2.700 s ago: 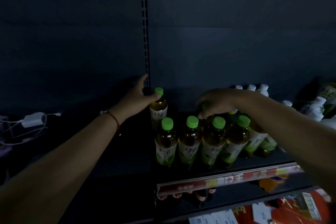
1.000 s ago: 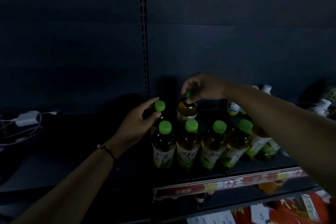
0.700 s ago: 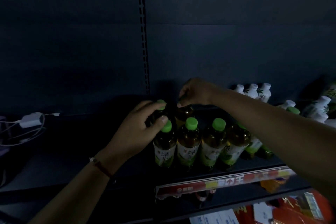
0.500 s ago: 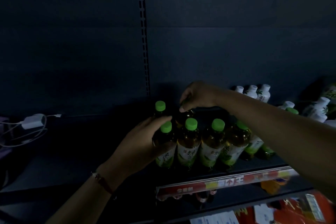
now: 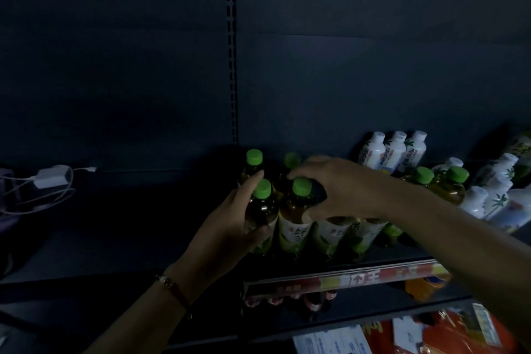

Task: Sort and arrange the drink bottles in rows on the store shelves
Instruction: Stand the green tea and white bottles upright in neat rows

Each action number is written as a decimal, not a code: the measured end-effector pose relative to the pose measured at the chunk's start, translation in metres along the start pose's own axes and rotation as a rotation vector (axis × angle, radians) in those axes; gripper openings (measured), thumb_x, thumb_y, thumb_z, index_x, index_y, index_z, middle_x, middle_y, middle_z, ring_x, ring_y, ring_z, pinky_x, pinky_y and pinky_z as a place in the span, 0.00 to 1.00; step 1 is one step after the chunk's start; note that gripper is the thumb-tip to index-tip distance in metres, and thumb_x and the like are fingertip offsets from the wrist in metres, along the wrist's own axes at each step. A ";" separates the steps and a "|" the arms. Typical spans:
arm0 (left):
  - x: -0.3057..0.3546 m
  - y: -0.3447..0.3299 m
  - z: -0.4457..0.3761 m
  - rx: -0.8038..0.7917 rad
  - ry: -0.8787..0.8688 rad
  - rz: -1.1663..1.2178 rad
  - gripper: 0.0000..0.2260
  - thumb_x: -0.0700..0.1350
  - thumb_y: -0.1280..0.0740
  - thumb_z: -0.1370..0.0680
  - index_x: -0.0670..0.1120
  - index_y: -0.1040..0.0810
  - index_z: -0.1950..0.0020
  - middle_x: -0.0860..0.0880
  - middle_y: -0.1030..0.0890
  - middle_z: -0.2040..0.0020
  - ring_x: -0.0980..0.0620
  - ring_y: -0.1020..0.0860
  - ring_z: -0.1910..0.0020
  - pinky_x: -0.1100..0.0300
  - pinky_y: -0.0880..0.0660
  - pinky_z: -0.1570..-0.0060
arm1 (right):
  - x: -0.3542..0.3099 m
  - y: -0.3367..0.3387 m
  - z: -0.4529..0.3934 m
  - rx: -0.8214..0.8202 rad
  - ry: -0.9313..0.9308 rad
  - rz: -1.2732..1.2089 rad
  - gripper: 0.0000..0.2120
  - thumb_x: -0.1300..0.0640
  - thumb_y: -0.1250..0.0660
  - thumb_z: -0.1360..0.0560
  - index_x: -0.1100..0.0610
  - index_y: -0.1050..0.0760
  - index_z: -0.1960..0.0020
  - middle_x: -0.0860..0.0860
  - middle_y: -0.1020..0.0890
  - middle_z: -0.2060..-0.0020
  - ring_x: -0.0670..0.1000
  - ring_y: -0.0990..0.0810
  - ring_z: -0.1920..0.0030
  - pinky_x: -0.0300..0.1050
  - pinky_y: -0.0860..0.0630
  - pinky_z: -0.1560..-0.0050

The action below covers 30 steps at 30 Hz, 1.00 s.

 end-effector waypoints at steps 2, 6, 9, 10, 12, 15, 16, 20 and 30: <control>-0.002 0.000 -0.001 0.001 0.017 0.014 0.39 0.54 0.29 0.24 0.72 0.52 0.25 0.60 0.37 0.24 0.68 0.36 0.32 0.64 0.33 0.38 | -0.002 -0.010 -0.003 0.028 0.031 0.027 0.32 0.51 0.26 0.28 0.46 0.34 0.28 0.43 0.31 0.38 0.38 0.34 0.44 0.35 0.35 0.48; -0.005 0.002 -0.004 -0.004 0.026 0.027 0.41 0.52 0.28 0.26 0.72 0.51 0.25 0.61 0.36 0.25 0.63 0.34 0.30 0.60 0.32 0.36 | 0.003 -0.012 -0.008 0.099 0.043 -0.023 0.30 0.55 0.26 0.27 0.48 0.33 0.29 0.44 0.30 0.36 0.37 0.36 0.43 0.33 0.38 0.50; -0.008 0.001 -0.003 0.001 0.028 0.023 0.41 0.51 0.27 0.26 0.73 0.51 0.25 0.60 0.36 0.27 0.63 0.33 0.33 0.61 0.31 0.39 | 0.005 -0.013 -0.010 0.122 0.048 -0.018 0.31 0.56 0.26 0.27 0.48 0.34 0.28 0.45 0.30 0.34 0.38 0.37 0.42 0.33 0.39 0.48; -0.008 0.001 -0.003 0.008 0.029 0.021 0.41 0.51 0.27 0.26 0.74 0.51 0.26 0.59 0.36 0.28 0.63 0.32 0.34 0.62 0.31 0.41 | 0.006 -0.013 -0.012 0.122 0.044 -0.012 0.31 0.56 0.26 0.28 0.47 0.34 0.28 0.46 0.30 0.34 0.38 0.37 0.42 0.34 0.38 0.48; -0.009 0.001 -0.003 0.017 0.033 0.030 0.41 0.51 0.27 0.26 0.74 0.51 0.26 0.59 0.37 0.30 0.61 0.31 0.36 0.62 0.29 0.43 | 0.006 -0.013 -0.014 0.125 0.042 -0.016 0.32 0.56 0.25 0.28 0.47 0.33 0.28 0.46 0.29 0.34 0.38 0.36 0.42 0.35 0.37 0.46; -0.007 0.001 -0.001 0.009 0.032 0.011 0.42 0.52 0.28 0.26 0.74 0.53 0.26 0.59 0.37 0.31 0.61 0.30 0.37 0.61 0.28 0.44 | 0.007 -0.012 -0.012 0.121 0.026 -0.068 0.34 0.53 0.25 0.29 0.44 0.36 0.26 0.46 0.30 0.33 0.40 0.35 0.39 0.36 0.36 0.43; -0.005 0.002 0.000 0.013 0.029 -0.015 0.42 0.52 0.28 0.26 0.74 0.54 0.25 0.59 0.38 0.30 0.60 0.31 0.35 0.59 0.28 0.43 | 0.008 -0.009 -0.008 0.121 0.013 -0.101 0.36 0.51 0.25 0.28 0.43 0.38 0.26 0.45 0.30 0.33 0.41 0.34 0.38 0.37 0.35 0.42; 0.021 0.007 0.002 0.110 -0.086 -0.271 0.41 0.57 0.30 0.26 0.65 0.55 0.22 0.55 0.45 0.23 0.54 0.44 0.25 0.52 0.38 0.29 | 0.027 0.005 0.015 0.107 -0.109 -0.149 0.39 0.45 0.25 0.30 0.43 0.41 0.24 0.47 0.31 0.29 0.44 0.31 0.35 0.38 0.34 0.40; 0.051 -0.024 -0.043 0.022 -0.308 -0.852 0.38 0.61 0.28 0.29 0.51 0.37 0.24 0.50 0.22 0.35 0.45 0.30 0.29 0.34 0.44 0.27 | 0.044 0.004 0.026 0.070 -0.189 0.103 0.32 0.50 0.23 0.32 0.47 0.31 0.31 0.49 0.22 0.41 0.48 0.25 0.47 0.46 0.26 0.50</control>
Point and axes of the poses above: each hand's wrist, its own z-axis away from the middle knuckle, its own y-axis out of the back of the hand, x = y × z, the point moved 5 cm from there along -z, towards the middle knuckle
